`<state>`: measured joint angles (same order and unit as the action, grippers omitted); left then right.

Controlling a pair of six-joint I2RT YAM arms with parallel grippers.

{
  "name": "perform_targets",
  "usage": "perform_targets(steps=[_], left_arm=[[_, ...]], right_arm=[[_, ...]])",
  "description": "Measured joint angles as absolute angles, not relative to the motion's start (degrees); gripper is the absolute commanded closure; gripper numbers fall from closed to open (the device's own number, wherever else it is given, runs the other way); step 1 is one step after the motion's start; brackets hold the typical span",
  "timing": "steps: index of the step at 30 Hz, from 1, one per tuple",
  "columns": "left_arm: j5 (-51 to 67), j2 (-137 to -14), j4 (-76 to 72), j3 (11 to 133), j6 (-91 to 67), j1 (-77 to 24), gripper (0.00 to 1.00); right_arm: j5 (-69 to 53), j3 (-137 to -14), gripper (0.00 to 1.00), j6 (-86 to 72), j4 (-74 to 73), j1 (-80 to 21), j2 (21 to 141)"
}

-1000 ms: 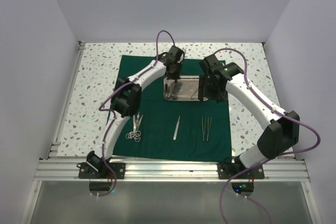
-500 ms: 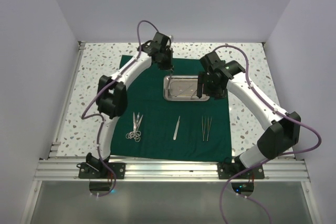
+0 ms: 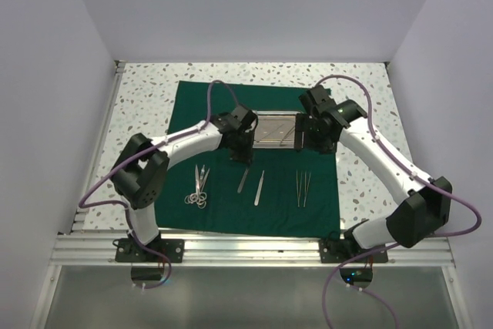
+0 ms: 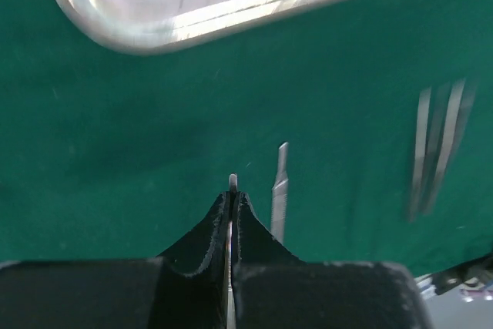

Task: Open and lay out the surgical kit
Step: Place the medical item in the surgical kit.

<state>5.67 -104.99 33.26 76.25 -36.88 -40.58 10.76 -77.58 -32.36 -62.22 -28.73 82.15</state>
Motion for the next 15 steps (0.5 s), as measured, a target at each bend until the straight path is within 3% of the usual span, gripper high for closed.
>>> perform_targets(steps=[1,2,4,5,8,11,15], left_arm=[[5.63,-104.99,33.21,74.87,-37.36,-40.97,1.0],[5.48,-104.99,33.21,73.3,-38.09,-41.41,0.93],[5.3,-104.99,33.04,72.29,-38.79,-41.78,0.75],[5.21,-104.99,32.97,72.29,-39.18,-41.93,0.6],[4.47,-105.01,32.51,73.43,-39.75,-42.15,0.44],[3.29,-105.27,33.36,76.99,-39.33,-42.15,0.41],[1.28,-108.31,34.44,86.13,-37.08,-42.15,0.44]], right_arm=[[10.79,-77.34,0.3,-32.25,-62.26,-28.73,81.95],[10.81,-77.17,0.3,-32.14,-62.33,-28.73,81.78],[10.85,-76.73,0.3,-31.99,-62.28,-28.73,81.38],[10.87,-76.47,0.3,-31.94,-62.37,-28.73,81.17],[10.9,-76.12,0.31,-31.94,-62.52,-28.73,80.73],[10.92,-75.99,0.31,-32.08,-62.52,-28.73,80.49],[10.96,-75.99,0.31,-32.36,-62.54,-28.73,80.29]])
